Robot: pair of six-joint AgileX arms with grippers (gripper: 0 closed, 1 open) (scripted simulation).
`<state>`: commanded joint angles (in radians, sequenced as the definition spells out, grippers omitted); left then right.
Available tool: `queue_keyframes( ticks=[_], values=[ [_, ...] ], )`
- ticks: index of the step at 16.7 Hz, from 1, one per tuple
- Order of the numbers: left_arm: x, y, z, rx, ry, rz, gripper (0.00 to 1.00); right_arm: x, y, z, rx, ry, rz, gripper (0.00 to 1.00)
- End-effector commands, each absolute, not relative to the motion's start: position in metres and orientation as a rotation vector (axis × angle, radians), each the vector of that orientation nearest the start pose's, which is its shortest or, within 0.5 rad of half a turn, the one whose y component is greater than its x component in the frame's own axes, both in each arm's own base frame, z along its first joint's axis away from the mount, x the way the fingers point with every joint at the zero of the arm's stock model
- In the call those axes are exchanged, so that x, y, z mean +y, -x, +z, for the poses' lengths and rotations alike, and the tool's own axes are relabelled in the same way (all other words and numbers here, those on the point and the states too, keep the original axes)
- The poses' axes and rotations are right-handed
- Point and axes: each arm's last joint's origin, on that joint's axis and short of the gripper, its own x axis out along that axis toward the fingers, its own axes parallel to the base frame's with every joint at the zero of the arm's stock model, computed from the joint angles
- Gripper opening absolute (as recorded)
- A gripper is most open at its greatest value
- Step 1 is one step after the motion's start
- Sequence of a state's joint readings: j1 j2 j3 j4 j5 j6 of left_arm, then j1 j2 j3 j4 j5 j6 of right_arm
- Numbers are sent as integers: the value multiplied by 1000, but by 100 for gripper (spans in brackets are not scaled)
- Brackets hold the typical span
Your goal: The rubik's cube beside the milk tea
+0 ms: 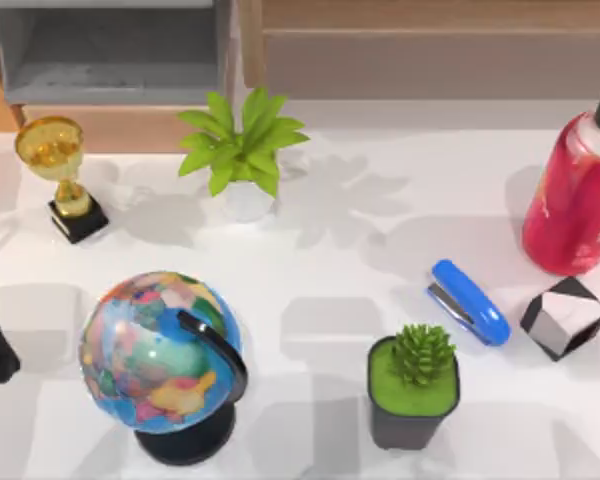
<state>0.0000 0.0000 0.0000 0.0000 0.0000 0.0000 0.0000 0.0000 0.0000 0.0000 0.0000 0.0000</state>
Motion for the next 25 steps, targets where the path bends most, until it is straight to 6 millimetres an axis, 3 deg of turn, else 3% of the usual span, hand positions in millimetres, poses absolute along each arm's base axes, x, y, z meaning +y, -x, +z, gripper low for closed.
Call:
queue_keyframes(
  ticks=[3, 5, 10, 14, 17, 22, 25],
  values=[
    [-1, -106, 160, 0, 0, 0, 100, -1, -106, 163, -1, 1, 0, 100],
    [-1, -106, 160, 0, 0, 0, 100, -2, -106, 177, -7, 5, -1, 100],
    [-1, -106, 160, 0, 0, 0, 100, -7, -125, 254, -16, 19, -7, 100],
    [-1, -106, 160, 0, 0, 0, 100, -18, -180, 321, 11, 21, -8, 100],
    [-1, -106, 160, 0, 0, 0, 100, -32, -235, 352, 40, 17, -5, 100],
    [-1, -106, 160, 0, 0, 0, 100, -62, -326, 371, 68, 4, -1, 100],
    [-1, -106, 160, 0, 0, 0, 100, -78, -361, 379, 39, 0, -4, 100]
  ],
)
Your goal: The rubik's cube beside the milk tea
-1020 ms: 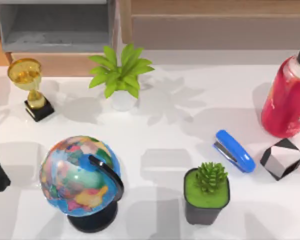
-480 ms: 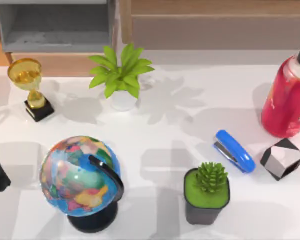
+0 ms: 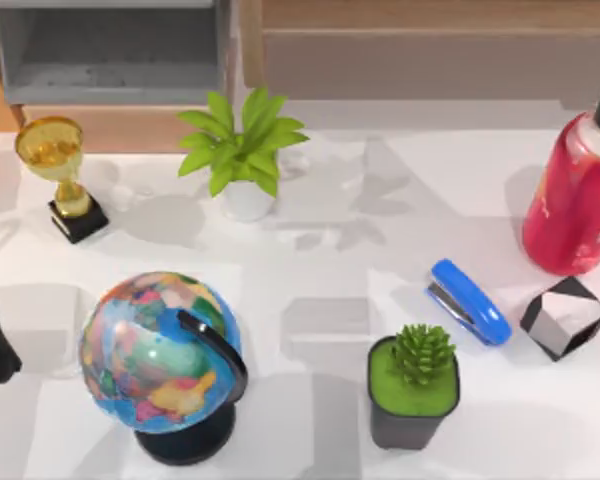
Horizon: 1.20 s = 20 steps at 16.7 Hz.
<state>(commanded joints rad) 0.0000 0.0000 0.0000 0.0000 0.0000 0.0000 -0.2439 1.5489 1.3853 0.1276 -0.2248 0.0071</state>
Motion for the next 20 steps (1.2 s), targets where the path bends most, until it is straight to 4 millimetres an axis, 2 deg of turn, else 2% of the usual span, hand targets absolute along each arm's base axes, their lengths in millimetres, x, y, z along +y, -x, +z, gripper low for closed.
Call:
queue_keyframes(
  ticks=[3, 10, 17, 20],
  values=[
    [-1, -106, 160, 0, 0, 0, 100, -88, -377, 386, 4, 0, -9, 100],
    [-1, -106, 160, 0, 0, 0, 100, -87, -382, 387, 4, 0, -9, 100],
    [-1, -106, 160, 0, 0, 0, 100, -89, -434, 388, -2, 1, -10, 100],
    [-1, -106, 160, 0, 0, 0, 100, -89, -439, 387, 0, 0, -10, 100]
  ],
)
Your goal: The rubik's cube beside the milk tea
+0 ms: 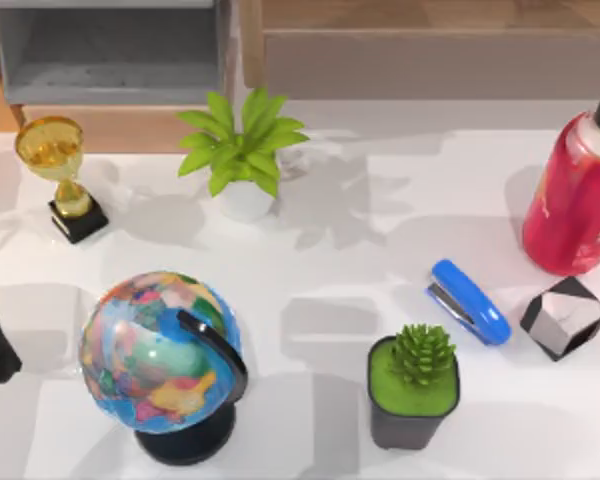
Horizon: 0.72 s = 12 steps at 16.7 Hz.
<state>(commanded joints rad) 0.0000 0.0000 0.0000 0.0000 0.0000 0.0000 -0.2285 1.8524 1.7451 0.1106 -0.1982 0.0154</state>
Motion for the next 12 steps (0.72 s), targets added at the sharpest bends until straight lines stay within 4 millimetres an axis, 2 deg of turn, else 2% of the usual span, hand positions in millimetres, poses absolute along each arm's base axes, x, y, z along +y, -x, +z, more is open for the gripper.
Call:
queue_keyframes(
  ticks=[2, 12],
  values=[
    [-1, -106, 160, 0, 0, 0, 100, -89, -439, 387, 0, 0, -10, 100],
    [-1, -106, 160, 0, 0, 0, 100, -89, -439, 387, 0, 0, -10, 25]
  ],
)
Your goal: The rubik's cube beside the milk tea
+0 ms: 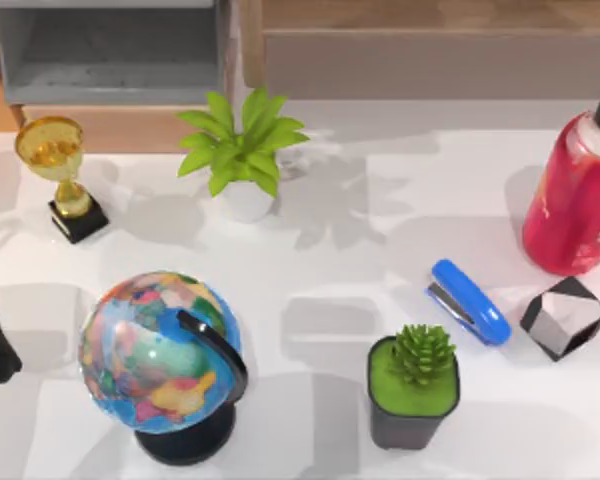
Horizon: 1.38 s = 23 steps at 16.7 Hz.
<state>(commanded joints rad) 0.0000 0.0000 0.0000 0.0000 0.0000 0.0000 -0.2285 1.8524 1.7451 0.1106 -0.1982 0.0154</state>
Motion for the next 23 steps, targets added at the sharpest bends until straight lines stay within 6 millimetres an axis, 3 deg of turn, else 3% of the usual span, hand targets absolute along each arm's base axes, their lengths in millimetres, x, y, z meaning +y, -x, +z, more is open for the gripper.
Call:
queue_keyframes(
  ticks=[3, 4, 23],
  values=[
    [-1, -106, 160, 0, 0, 0, 100, -89, -439, 387, 0, 0, -10, 2],
    [-1, -106, 160, 0, 0, 0, 100, -89, -439, 387, 0, 0, -10, 0],
    [-1, -106, 160, 0, 0, 0, 100, -90, -437, 399, -4, -2, -11, 0]
  ],
)
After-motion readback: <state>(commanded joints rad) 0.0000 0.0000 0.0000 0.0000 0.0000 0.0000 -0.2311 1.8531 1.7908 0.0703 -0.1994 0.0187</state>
